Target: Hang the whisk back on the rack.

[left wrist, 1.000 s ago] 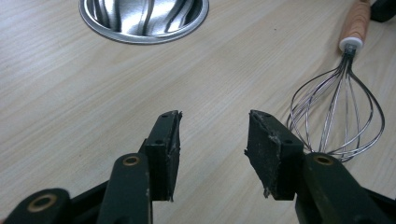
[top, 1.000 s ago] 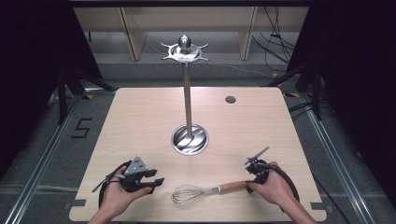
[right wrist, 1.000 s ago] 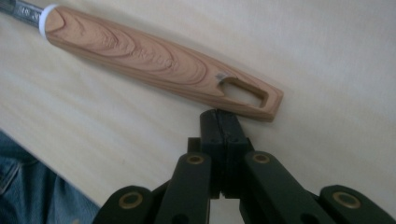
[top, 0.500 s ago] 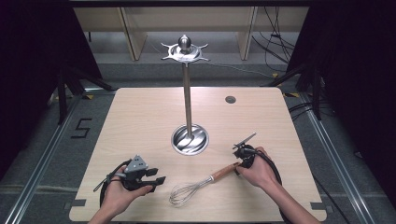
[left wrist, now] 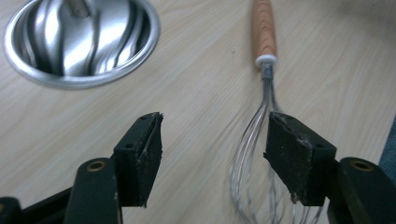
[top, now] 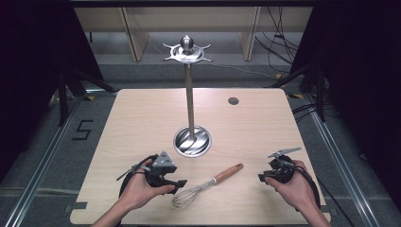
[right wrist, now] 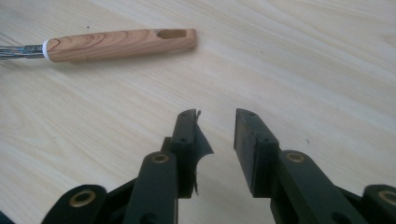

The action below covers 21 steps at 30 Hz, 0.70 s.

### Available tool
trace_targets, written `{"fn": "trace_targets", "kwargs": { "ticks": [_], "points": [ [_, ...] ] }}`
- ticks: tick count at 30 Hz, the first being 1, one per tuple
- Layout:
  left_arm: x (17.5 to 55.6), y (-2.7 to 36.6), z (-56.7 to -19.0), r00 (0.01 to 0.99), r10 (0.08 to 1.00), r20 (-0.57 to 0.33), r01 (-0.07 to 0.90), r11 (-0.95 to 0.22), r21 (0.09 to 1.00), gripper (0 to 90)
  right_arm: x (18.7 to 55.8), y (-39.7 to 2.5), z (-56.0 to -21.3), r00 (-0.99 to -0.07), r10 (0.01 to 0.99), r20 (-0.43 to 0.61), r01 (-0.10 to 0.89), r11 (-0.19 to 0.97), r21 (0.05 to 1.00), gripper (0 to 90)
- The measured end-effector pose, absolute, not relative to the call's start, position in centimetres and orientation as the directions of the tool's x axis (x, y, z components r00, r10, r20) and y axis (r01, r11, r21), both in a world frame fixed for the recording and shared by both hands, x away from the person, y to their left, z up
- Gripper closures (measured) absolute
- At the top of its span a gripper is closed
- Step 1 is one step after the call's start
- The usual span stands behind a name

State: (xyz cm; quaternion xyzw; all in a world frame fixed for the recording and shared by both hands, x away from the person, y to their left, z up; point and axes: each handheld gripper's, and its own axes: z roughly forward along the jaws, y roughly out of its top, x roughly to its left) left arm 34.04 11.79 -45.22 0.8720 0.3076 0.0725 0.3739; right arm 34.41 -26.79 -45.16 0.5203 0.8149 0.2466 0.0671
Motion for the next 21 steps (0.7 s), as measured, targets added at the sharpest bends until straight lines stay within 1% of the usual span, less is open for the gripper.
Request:
{"fn": "trace_targets", "kwargs": {
  "ticks": [2,4,5,6,7,8,10,11,13,14,15,18,19,20,21],
  "points": [
    [34.5,10.8,-44.7,0.827,0.557,-0.08,0.453,-0.575,0.681,37.6,33.9,-27.5,-45.1,-0.468,0.874,0.135,0.791,0.345,0.505,70.0],
    [35.0,9.5,-44.4,0.843,0.529,-0.094,0.45,-0.599,0.662,38.2,33.3,-27.8,-44.9,-0.451,0.881,0.144,0.801,0.328,0.501,69.0],
    [35.5,9.2,-44.1,0.865,0.497,-0.07,0.427,-0.655,0.623,38.8,33.2,-28.0,-45.0,-0.453,0.881,0.138,0.8,0.333,0.5,68.6],
    [35.8,8.5,-43.8,0.87,0.49,-0.055,0.421,-0.679,0.602,39.4,33.1,-28.2,-45.1,-0.449,0.883,0.141,0.803,0.328,0.498,68.6],
    [36.1,7.8,-43.8,0.875,0.481,-0.06,0.419,-0.689,0.592,39.8,33.1,-28.4,-45.3,-0.458,0.88,0.126,0.796,0.343,0.499,68.4],
    [36.4,7.1,-43.8,0.874,0.48,-0.075,0.427,-0.687,0.587,40.4,32.9,-28.3,-45.2,-0.434,0.889,0.143,0.818,0.323,0.475,68.3],
    [36.8,5.4,-44.0,0.864,0.491,-0.11,0.457,-0.675,0.58,40.7,32.8,-28.4,-45.2,-0.428,0.893,0.137,0.819,0.319,0.477,68.3],
    [37.1,4.8,-44.0,0.878,0.47,-0.091,0.437,-0.708,0.554,41.0,32.6,-28.3,-45.2,-0.422,0.895,0.144,0.821,0.31,0.48,68.3],
    [37.4,3.3,-44.5,0.869,0.485,-0.102,0.459,-0.712,0.531,41.4,32.6,-28.6,-45.2,-0.441,0.889,0.127,0.806,0.33,0.491,68.3],
    [37.7,2.7,-44.7,0.879,0.469,-0.081,0.441,-0.739,0.51,41.7,32.6,-28.6,-45.1,-0.443,0.887,0.128,0.808,0.333,0.486,68.2],
    [38.1,2.3,-44.7,0.893,0.445,-0.061,0.421,-0.782,0.461,41.8,32.6,-28.6,-45.1,-0.441,0.889,0.125,0.807,0.332,0.489,68.2],
    [38.4,0.8,-45.4,0.888,0.454,-0.072,0.438,-0.79,0.429,42.9,32.8,-28.6,-45.3,-0.443,0.887,0.128,0.804,0.331,0.495,68.1],
    [38.7,0.3,-45.7,0.891,0.452,-0.053,0.43,-0.798,0.423,42.9,32.7,-28.5,-45.3,-0.427,0.893,0.138,0.817,0.316,0.483,68.1],
    [38.7,-0.1,-46.0,0.891,0.448,-0.071,0.435,-0.802,0.408,42.9,32.8,-28.5,-45.3,-0.429,0.892,0.142,0.82,0.319,0.475,68.1],
    [38.8,-0.6,-46.3,0.891,0.448,-0.078,0.439,-0.804,0.402,43.3,32.9,-28.6,-45.5,-0.442,0.887,0.138,0.808,0.326,0.492,68.1]
  ]
}}
